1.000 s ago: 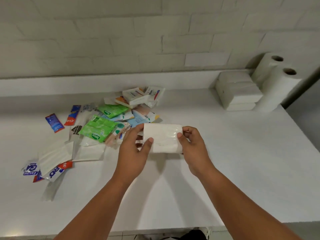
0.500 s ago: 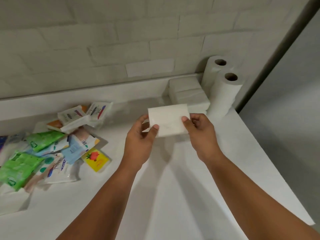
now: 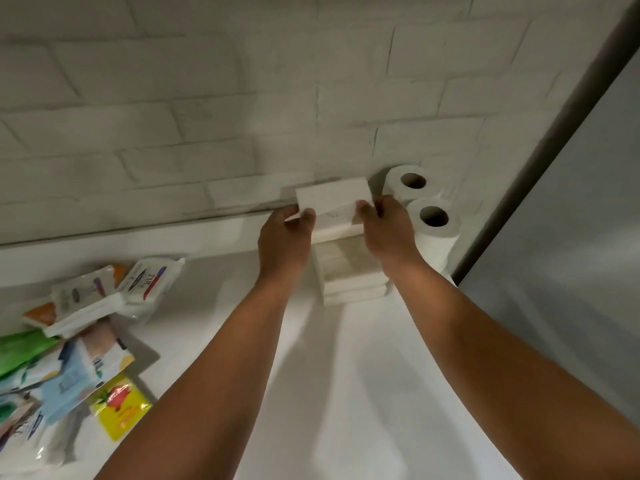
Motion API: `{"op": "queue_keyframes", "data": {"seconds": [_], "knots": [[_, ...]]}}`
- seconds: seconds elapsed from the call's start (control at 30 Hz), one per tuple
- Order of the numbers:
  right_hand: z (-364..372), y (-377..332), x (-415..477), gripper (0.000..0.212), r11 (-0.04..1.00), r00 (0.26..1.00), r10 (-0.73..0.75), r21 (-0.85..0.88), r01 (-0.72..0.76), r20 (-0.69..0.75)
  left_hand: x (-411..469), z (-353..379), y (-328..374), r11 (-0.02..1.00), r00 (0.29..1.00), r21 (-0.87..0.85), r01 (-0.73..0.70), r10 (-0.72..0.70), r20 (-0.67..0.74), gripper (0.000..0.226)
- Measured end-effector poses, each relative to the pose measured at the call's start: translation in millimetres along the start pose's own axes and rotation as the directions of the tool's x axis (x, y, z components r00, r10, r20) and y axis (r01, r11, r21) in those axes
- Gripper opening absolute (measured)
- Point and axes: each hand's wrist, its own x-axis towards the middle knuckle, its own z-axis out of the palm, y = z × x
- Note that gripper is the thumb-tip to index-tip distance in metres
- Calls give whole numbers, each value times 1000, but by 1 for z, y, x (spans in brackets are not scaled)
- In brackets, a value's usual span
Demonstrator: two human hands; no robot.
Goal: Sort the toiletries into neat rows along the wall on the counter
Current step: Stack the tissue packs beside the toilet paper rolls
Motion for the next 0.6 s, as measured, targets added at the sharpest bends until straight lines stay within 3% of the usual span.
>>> {"op": "queue_keyframes", "data": {"seconds": [0.13,0.33,0.47,0.5,0.6], "knots": [[12,5,27,38,993,999,15,-120,-10,44,32,21,-11,998,998,-21,64,-64,-20,58],[18,20,37,34,991,988,103,-99,-91,114,29,31,-13,986,996,148,79,-83,25,45],[17,27,42,35,980,977,199,-42,-196,80,28,35,-16,985,986,105,135,-144,81,56],[16,29,44,35,976,978,195,-110,-185,79,27,37,-17,984,980,79,162,-169,100,58],[14,27,37,37,979,973,199,-67,-192,118,23,41,-11,983,968,13,185,-185,171,60]]}}
